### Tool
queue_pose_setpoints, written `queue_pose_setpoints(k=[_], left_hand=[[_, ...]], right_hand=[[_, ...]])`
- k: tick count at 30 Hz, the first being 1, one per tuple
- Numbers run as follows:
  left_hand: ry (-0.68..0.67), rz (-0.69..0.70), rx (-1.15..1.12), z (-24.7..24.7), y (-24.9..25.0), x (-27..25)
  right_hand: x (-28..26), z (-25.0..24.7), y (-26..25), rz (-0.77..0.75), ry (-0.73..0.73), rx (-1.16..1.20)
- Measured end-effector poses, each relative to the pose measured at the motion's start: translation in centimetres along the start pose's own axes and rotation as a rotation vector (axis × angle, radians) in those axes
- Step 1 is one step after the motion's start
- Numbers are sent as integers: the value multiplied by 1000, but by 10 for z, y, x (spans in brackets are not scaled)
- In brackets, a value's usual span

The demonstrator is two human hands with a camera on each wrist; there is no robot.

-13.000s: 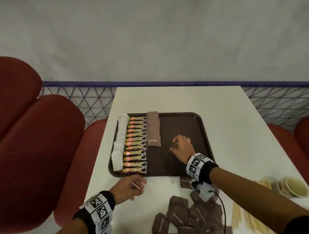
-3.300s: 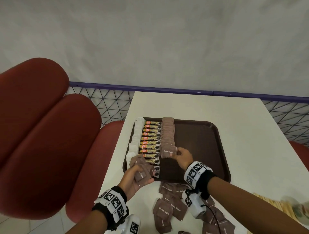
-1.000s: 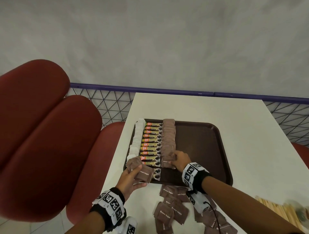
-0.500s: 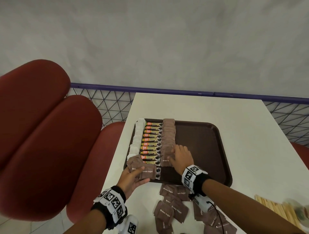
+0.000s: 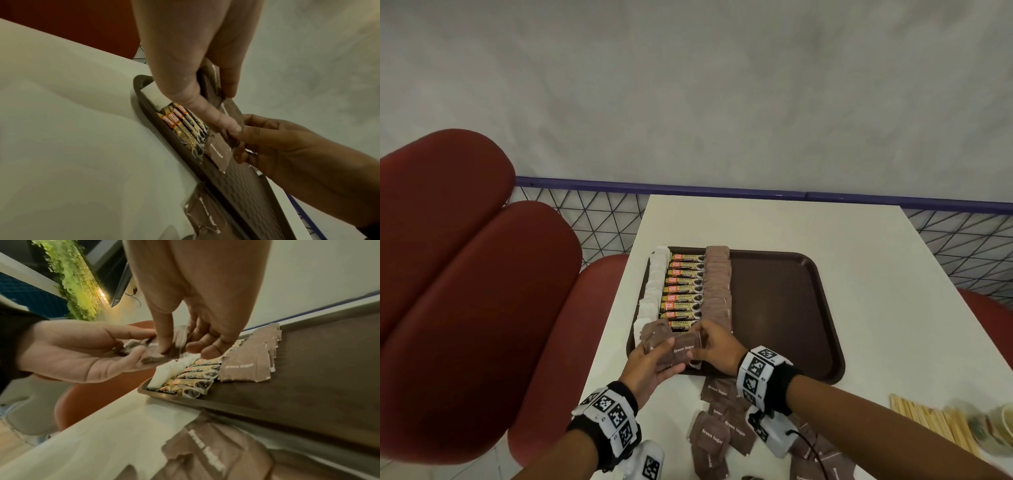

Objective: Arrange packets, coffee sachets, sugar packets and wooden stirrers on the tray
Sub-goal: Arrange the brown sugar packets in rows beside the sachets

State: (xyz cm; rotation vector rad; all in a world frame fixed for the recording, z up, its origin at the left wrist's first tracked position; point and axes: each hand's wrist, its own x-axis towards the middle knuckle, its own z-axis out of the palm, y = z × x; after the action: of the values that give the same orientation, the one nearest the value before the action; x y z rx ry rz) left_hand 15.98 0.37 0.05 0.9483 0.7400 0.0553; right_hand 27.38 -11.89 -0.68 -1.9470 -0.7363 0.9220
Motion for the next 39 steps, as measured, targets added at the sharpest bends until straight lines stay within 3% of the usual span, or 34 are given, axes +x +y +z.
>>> queue_pose_setpoints(k=[5,11,23,29,33,39], left_hand=[[20,-37,-48,-7,2,1],[93,-25,22,-17,0,2],[144,70,141,-19,-3,1],[101,38,65,-21,-3,1],[61,12,25,-23,-3,2],[58,32,60,-22,-4,2]], right_hand=[[0,-18,-3,-15,86,-114],[3,-41,10,52,312,-119],[-1,-41,25,209,257,-215],[13,-28,27,290,216,-561],[17,-24,30,257,271,-786],[10,-25,25,186,404,-803]])
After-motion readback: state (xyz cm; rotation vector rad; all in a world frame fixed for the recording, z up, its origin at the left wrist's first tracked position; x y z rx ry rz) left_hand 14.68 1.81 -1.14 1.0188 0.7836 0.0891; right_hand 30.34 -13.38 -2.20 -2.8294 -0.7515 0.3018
